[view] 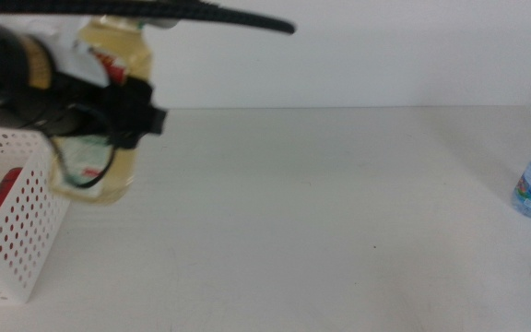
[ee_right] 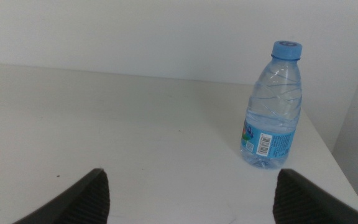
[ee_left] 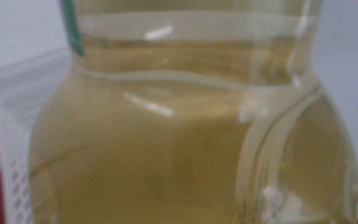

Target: Use arms to grab the bottles and put them into the dustbin to the left of the table.

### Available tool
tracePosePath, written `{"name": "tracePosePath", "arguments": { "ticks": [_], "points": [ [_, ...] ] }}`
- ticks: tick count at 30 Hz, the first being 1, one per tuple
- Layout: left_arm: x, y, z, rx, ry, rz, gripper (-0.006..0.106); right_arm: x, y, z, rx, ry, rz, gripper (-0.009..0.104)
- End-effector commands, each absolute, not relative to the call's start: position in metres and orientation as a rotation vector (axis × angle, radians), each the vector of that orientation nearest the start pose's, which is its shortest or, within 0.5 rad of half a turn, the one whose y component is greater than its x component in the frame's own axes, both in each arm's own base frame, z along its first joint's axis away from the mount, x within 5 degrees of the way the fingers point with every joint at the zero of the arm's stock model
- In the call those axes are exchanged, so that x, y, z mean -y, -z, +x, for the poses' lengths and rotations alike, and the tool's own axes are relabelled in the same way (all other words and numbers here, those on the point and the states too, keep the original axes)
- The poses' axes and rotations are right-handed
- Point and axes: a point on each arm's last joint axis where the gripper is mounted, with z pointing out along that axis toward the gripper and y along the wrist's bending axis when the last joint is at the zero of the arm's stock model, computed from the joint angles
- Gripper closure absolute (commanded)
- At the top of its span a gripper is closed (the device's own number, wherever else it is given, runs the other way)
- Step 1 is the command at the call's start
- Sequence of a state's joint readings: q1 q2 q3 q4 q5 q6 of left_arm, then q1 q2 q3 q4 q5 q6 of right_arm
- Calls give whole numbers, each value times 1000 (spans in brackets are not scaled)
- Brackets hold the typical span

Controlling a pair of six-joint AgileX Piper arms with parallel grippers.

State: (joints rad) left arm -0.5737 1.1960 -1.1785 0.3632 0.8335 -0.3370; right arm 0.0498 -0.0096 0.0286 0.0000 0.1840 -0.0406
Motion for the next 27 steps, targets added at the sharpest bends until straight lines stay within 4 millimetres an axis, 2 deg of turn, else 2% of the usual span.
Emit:
{"name": "tracePosePath", "arguments": {
  "ticks": [1,8,13,19,27],
  "points": [
    [104,-409,208,-2130,38,408,105,-2,-198,54,-1579,6,-72,19],
    [75,-421,204,-2261,8,385,105,-2,-198,54,-1579,6,-72,19],
    [32,-423,209,-2350,-69,210,105,-2,-198,54,-1579,6,-72,19],
    [-19,-414,223,-2491,-169,23,105,-2,-198,54,-1579,6,-72,19],
    [-41,-403,256,-2615,-165,-32,105,-2,-198,54,-1579,6,-72,19]
  ]
}}
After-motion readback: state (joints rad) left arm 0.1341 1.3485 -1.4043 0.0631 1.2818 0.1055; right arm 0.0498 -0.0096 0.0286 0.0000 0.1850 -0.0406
